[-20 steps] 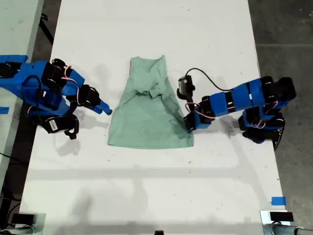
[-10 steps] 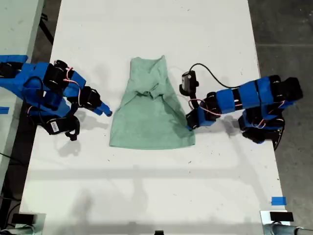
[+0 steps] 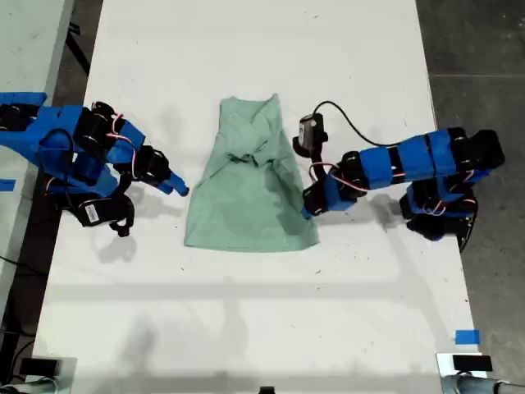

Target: Fold tshirt

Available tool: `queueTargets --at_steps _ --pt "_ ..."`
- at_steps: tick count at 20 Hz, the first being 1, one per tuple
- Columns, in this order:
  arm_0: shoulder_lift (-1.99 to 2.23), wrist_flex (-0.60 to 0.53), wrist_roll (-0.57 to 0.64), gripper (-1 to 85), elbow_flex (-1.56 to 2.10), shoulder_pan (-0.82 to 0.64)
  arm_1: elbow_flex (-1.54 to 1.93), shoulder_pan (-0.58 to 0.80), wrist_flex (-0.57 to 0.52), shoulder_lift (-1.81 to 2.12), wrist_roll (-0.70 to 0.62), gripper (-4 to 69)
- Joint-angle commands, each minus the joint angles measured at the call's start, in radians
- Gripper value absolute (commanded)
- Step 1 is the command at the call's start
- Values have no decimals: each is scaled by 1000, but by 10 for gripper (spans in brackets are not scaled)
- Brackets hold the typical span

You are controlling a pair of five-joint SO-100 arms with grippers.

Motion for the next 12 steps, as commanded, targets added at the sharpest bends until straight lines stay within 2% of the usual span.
queueTargets --at_steps 1,8,9,10,11,12 --pt "3 -23 -11 128 -106 14 -184 -17 -8 -69 14 -13" --pt "-5 -34 -14 128 -106 17 -541 -28 -26 -495 44 -13" --pt "-5 -34 -14 129 -106 17 -598 -29 -6 -545 49 73" --pt "-5 -34 -14 132 -106 17 -670 -31 41 -586 38 316" --pt "-6 -34 -14 140 -106 17 -742 -32 100 -607 6 402" --pt "-6 -35 -14 150 -106 15 -785 -32 160 -601 3 381"
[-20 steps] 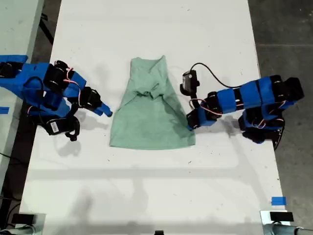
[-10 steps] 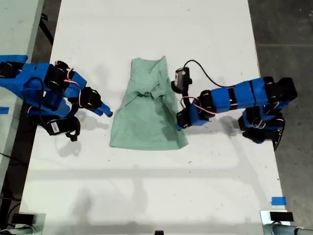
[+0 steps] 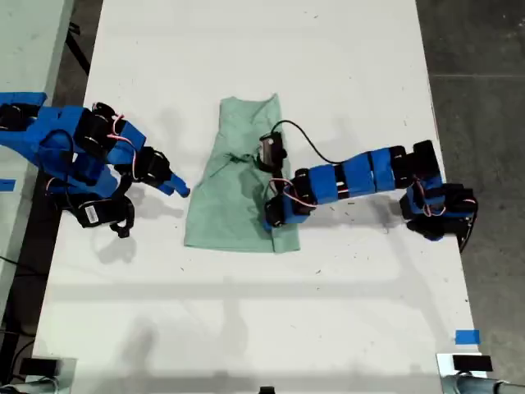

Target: Fold tshirt

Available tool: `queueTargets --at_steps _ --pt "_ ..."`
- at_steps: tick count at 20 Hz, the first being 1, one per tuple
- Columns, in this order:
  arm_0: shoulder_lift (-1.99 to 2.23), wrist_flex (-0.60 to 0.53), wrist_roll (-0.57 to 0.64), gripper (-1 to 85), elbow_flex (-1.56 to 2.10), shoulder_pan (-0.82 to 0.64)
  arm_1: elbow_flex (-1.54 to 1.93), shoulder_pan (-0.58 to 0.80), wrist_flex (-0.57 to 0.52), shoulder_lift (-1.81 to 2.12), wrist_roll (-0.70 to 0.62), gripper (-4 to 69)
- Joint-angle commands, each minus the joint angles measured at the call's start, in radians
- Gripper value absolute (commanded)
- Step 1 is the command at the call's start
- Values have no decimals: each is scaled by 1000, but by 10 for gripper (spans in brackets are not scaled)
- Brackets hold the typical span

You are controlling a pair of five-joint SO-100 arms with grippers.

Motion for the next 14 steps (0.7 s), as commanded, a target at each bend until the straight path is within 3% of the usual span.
queueTargets --at_steps 1,6,9,14 --pt "-2 -18 -12 154 -106 3 -189 -17 163 43 -18 355" --pt "-46 3 -14 192 -106 2 -184 12 391 272 -46 312" --pt "-94 15 -12 211 -98 -17 -129 25 453 374 -66 299" --pt "-204 21 -14 245 -80 -32 3 32 446 459 -67 282"
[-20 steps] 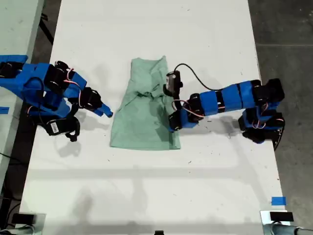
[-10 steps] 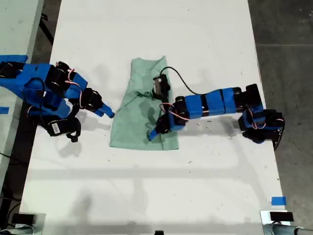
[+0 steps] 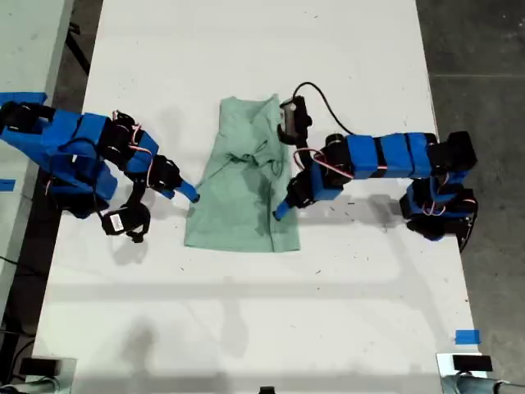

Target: Fold tshirt

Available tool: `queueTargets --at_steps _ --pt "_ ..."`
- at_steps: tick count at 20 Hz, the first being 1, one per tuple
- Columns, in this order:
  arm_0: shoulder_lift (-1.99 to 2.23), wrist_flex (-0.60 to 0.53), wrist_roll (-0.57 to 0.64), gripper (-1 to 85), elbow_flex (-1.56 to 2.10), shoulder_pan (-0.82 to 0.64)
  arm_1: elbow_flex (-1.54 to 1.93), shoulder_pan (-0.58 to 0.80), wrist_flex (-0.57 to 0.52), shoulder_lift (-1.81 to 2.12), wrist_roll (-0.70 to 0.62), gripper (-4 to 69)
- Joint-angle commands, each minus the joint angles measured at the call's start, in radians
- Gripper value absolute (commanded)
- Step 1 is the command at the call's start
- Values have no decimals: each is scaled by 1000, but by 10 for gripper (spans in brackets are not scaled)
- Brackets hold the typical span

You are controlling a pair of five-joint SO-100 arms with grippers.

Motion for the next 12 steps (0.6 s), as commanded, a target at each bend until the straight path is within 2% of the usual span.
queueTargets --at_steps 1,3,5,8,12 --pt "-26 41 -11 249 -91 -20 12 11 -2 87 -5 279" --pt "-51 107 -11 247 -115 -26 18 8 -8 87 -3 275" --pt "-67 109 -9 252 -115 -25 31 11 -20 87 -3 274" --pt "-126 44 -11 256 -100 -9 40 11 -26 89 -5 272" --pt "-225 -100 -11 264 -86 2 57 9 -35 103 0 272"
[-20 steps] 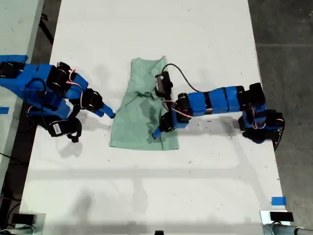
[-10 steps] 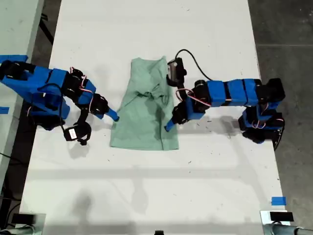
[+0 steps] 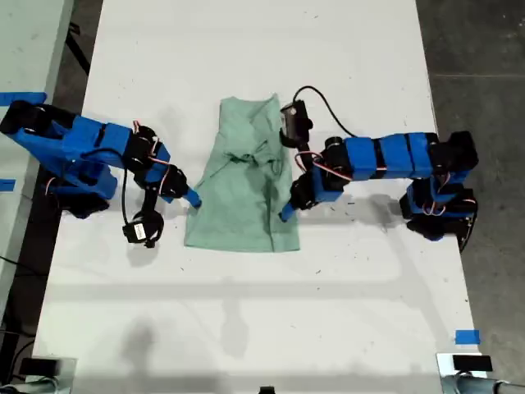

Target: Fold tshirt

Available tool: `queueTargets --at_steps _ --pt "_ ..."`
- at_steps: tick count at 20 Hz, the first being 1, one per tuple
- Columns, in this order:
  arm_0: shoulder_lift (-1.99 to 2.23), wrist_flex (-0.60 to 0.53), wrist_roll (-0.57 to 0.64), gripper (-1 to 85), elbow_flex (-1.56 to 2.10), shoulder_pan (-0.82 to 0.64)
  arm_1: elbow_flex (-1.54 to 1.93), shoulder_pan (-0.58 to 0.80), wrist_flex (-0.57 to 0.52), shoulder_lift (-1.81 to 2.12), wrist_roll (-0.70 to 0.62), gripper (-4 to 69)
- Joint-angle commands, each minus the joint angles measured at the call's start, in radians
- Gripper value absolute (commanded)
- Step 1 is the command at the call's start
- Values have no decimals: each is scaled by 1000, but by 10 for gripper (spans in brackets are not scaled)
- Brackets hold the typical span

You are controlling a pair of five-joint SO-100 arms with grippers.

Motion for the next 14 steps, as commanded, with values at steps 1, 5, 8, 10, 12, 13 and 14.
queueTargets --at_steps 1,5,8,10,12,13,14 --pt "-46 -69 -12 271 -86 9 6 6 -37 104 3 272" --pt "-81 -150 -15 281 -31 -9 67 -6 -63 140 15 268" --pt "-81 -215 -6 285 49 -48 110 -12 -83 169 20 264" --pt "-81 -288 12 286 104 -74 146 -14 -106 190 23 261" --pt "-81 -345 17 286 170 -100 166 -17 -114 202 29 259" --pt "-81 -365 23 284 195 -109 175 -20 -114 209 32 258" --pt "-83 -382 29 283 207 -114 187 -21 -118 216 35 257"
